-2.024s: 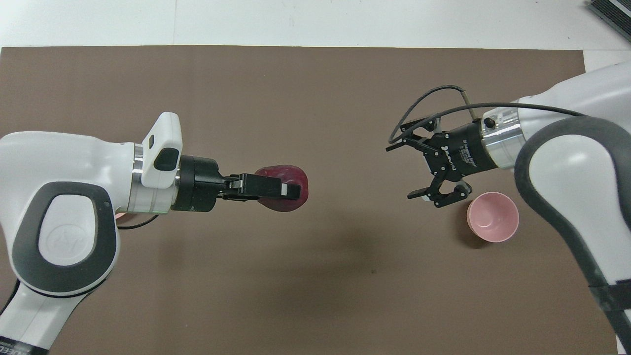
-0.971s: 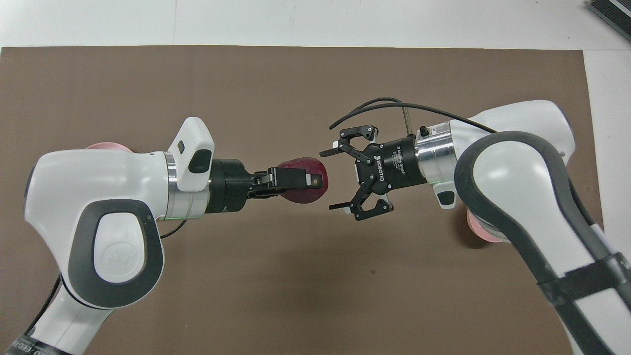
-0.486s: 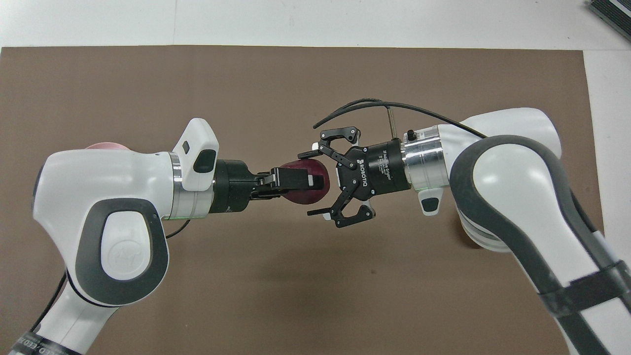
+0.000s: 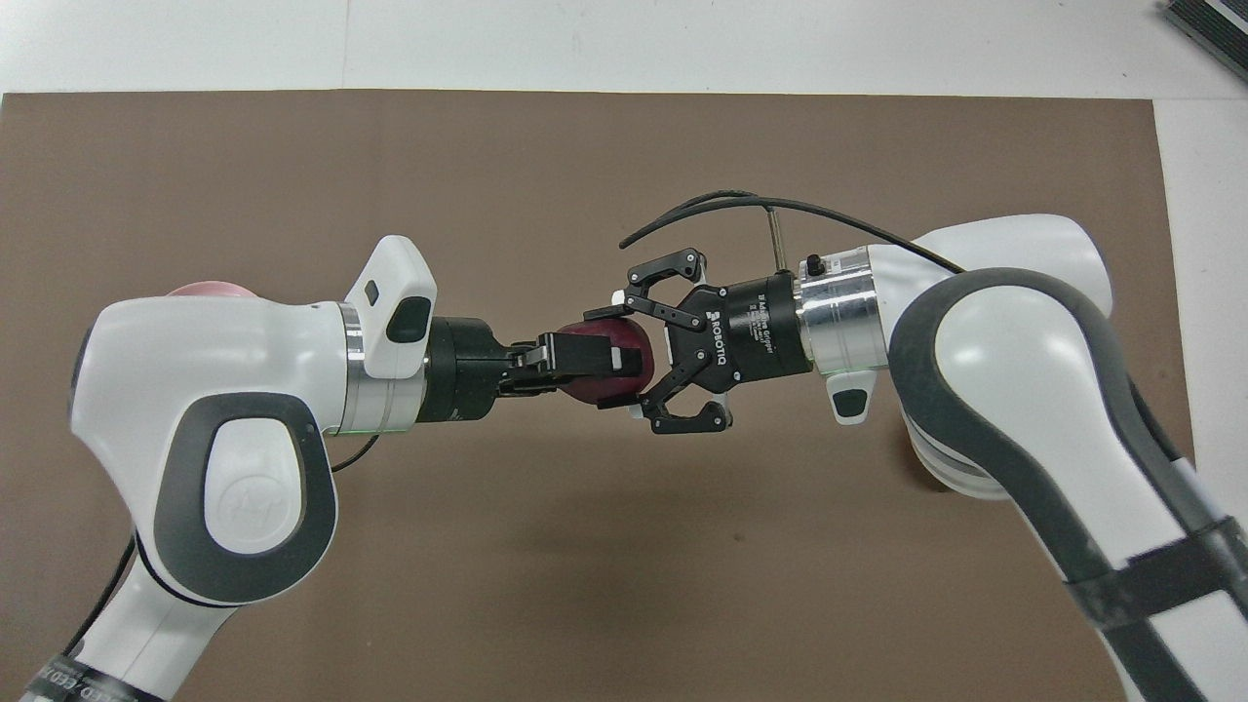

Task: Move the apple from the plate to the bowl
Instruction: 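Close the right gripper on the apple beside the left gripper, then open the left gripper and withdraw while the right gripper carries the apple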

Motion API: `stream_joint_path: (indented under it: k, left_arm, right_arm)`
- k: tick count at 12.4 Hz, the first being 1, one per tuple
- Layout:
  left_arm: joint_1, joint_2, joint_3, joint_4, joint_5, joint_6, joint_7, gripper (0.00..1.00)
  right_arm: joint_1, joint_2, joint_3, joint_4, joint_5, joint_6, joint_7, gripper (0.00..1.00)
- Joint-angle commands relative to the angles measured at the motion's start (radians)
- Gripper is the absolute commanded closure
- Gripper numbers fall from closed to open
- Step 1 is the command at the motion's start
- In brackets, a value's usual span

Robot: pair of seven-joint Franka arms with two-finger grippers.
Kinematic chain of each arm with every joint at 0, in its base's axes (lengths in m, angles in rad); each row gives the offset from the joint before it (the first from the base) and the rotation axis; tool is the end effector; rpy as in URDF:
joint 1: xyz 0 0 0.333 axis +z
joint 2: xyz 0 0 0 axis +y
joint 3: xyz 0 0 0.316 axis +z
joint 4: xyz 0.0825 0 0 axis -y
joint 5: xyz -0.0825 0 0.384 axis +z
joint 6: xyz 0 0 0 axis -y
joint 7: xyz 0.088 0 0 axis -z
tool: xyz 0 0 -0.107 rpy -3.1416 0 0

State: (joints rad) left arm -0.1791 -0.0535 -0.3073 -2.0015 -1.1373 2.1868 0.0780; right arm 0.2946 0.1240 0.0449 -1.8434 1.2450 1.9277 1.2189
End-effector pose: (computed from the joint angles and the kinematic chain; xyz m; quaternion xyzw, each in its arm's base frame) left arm 0.4888 -0.2991 0.5228 0.8787 0.0123 0.0048 0.4772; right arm 0.5526 0.2638 0.4978 -0.6423 0.5393 0.3944 0.3757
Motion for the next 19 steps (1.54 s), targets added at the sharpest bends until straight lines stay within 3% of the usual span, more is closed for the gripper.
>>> stream_joint_path:
  k: [1,2,3,8,11,15,17,19]
  left_arm:
    - [-0.019,-0.011,0.01,-0.002,-0.018,0.021,-0.041,1.0]
    - [-0.019,-0.012,0.011,0.001,-0.018,0.019,-0.062,0.6]
    - [-0.019,-0.012,0.011,0.007,-0.012,0.019,-0.09,0.01]
    - [-0.007,-0.026,0.016,0.012,-0.007,0.002,-0.095,0.0]
    - [0.016,-0.029,0.022,0.01,0.01,-0.012,-0.107,0.0]
    - [0.043,-0.029,0.022,0.059,0.376,-0.024,-0.285,0.0]
    - [0.053,-0.029,0.027,0.061,0.505,-0.096,-0.285,0.0]
    - [0.108,-0.026,0.028,0.09,0.681,-0.181,-0.276,0.0]
  right_arm:
    - [-0.003,-0.014,0.006,-0.017,0.016,0.028,-0.038,1.0]
    - [-0.003,-0.011,0.006,-0.014,0.01,0.028,-0.041,1.0]
    - [-0.003,-0.007,0.006,-0.011,-0.015,0.03,-0.039,1.0]
    - [-0.029,0.029,0.0,0.036,-0.223,0.028,-0.064,1.0]
    - [-0.064,0.052,0.0,0.065,-0.447,0.028,-0.139,1.0]
    - [-0.162,0.071,-0.003,0.075,-0.711,0.022,-0.353,1.0]
    - [-0.239,0.071,-0.006,0.066,-0.78,0.007,-0.508,1.0]
    - [-0.302,0.068,-0.005,0.044,-0.928,-0.001,-0.611,1.0]
